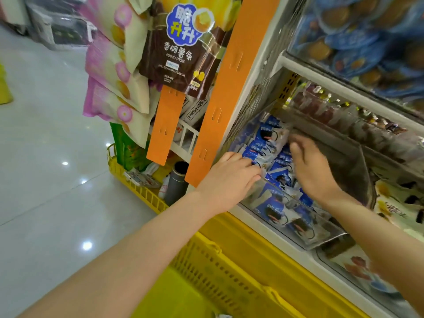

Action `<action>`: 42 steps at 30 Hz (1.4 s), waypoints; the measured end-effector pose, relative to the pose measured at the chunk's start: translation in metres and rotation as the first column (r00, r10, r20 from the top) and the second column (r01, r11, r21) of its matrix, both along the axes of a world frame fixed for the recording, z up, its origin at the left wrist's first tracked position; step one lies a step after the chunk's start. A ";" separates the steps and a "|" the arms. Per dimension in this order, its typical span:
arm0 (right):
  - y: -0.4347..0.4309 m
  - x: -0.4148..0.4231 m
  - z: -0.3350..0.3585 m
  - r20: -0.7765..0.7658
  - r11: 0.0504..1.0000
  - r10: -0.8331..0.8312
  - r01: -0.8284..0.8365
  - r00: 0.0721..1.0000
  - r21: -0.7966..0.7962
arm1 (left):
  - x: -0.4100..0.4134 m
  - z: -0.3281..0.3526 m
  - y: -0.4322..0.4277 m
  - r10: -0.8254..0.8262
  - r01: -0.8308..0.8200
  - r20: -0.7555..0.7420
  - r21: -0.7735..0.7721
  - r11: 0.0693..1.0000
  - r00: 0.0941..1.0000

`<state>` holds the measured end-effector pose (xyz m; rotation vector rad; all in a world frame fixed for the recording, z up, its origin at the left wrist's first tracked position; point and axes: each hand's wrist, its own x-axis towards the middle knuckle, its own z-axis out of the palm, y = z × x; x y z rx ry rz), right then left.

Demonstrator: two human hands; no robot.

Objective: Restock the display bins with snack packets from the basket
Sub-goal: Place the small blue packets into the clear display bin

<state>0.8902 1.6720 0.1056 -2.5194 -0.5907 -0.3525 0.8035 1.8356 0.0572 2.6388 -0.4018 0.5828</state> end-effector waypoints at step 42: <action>-0.106 -0.252 -0.376 -0.960 0.939 -0.117 -0.287 0.256 -0.191 | -0.187 -0.350 -0.060 -0.049 -0.212 -0.993 -0.071 0.975 0.107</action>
